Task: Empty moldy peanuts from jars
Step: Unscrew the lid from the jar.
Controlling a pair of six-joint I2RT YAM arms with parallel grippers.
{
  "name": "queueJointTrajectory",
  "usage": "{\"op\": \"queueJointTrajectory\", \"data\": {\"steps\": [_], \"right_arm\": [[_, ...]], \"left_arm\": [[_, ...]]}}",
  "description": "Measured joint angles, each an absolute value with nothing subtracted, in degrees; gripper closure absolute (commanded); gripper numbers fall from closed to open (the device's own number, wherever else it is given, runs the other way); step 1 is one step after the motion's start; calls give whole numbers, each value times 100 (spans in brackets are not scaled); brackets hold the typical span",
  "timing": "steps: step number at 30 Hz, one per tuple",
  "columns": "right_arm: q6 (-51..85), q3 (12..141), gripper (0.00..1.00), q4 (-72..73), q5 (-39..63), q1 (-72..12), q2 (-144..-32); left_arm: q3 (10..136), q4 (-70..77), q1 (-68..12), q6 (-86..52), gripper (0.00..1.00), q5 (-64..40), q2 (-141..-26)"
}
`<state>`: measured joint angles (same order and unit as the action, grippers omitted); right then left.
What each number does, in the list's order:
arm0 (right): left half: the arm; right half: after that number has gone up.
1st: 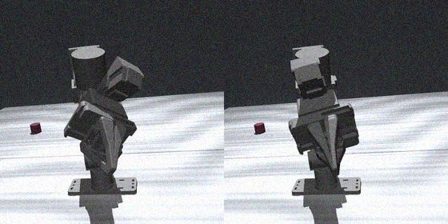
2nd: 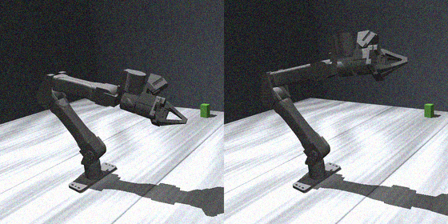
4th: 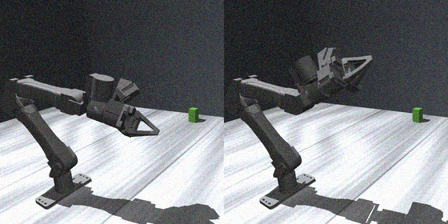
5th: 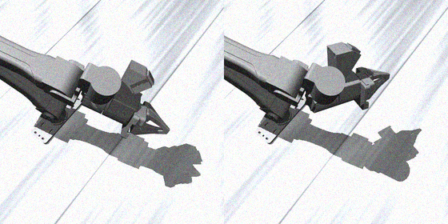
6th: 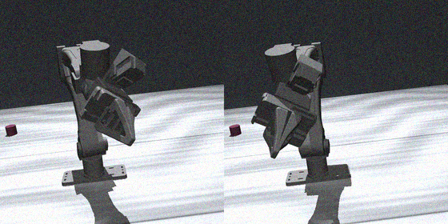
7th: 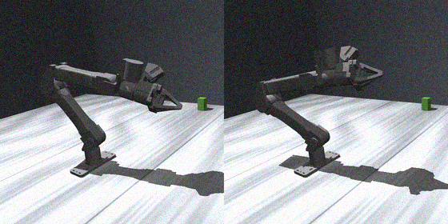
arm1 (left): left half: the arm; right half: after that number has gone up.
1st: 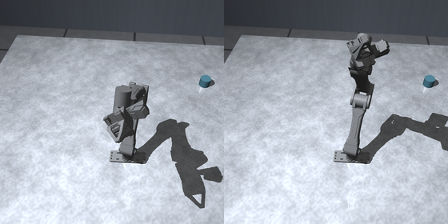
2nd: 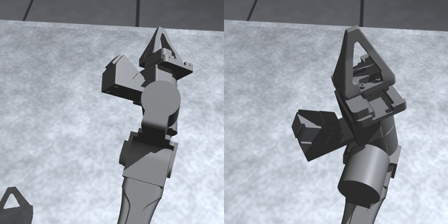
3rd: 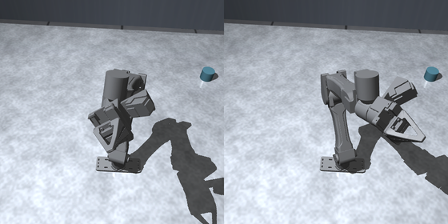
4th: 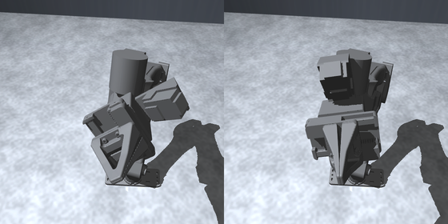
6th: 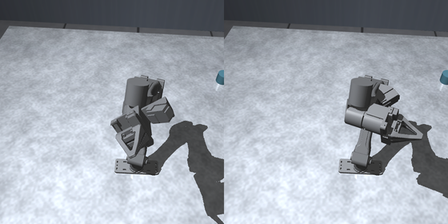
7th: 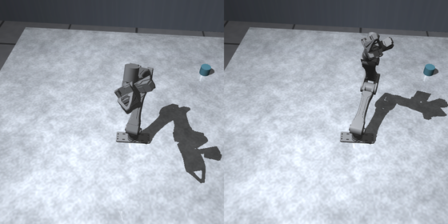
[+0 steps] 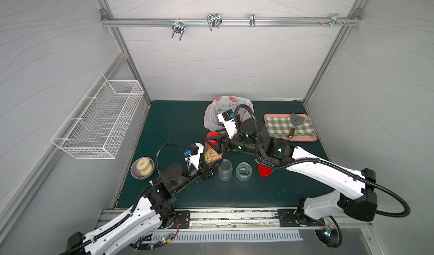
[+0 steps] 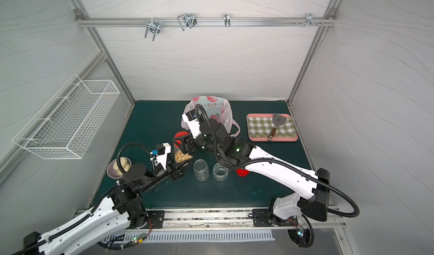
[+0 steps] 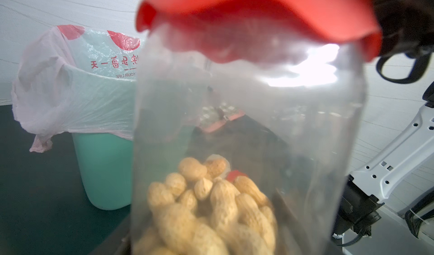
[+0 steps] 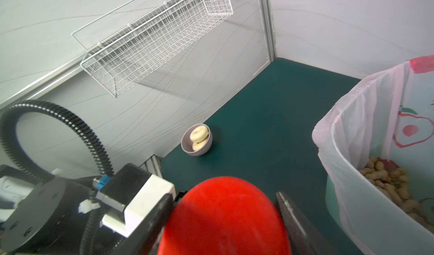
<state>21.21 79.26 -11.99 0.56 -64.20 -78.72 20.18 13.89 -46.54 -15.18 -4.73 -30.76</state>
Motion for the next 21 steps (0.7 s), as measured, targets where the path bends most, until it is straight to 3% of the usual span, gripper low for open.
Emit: {"op": "queueJointTrajectory", "data": {"steps": [9, 21], "right_arm": [[1984, 7876, 70, -1157, 1868, -5793, -7778], [1798, 7865, 70, -694, 3468, -5435, -7778]], "left_arm": [[2029, 1579, -4641, -1706, 69, -1024, -3131], [2241, 1903, -4624, -1925, 71, -1761, -3380]]}}
